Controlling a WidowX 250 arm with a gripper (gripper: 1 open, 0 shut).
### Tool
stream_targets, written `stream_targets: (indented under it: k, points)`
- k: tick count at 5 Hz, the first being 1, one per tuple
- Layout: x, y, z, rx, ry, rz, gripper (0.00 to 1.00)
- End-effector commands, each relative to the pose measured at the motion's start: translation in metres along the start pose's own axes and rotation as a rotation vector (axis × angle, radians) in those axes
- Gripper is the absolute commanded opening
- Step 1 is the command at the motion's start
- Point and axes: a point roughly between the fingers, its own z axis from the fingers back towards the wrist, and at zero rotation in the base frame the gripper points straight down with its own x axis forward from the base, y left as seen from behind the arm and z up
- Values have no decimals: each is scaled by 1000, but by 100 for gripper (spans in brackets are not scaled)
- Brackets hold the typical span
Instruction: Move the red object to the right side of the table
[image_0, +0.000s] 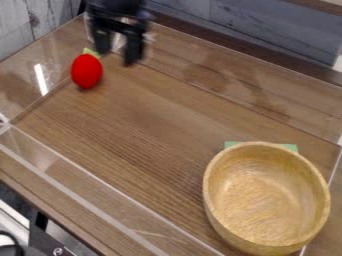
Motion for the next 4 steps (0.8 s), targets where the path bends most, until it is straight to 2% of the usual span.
stream_targets:
  k: [1,2,3,4]
  points:
    - [16,49,21,35,-85,17,100]
    - [25,61,20,26,-98,67,100]
    - [37,64,15,21,-83,89,100]
    - [40,62,20,17,-66,142,100]
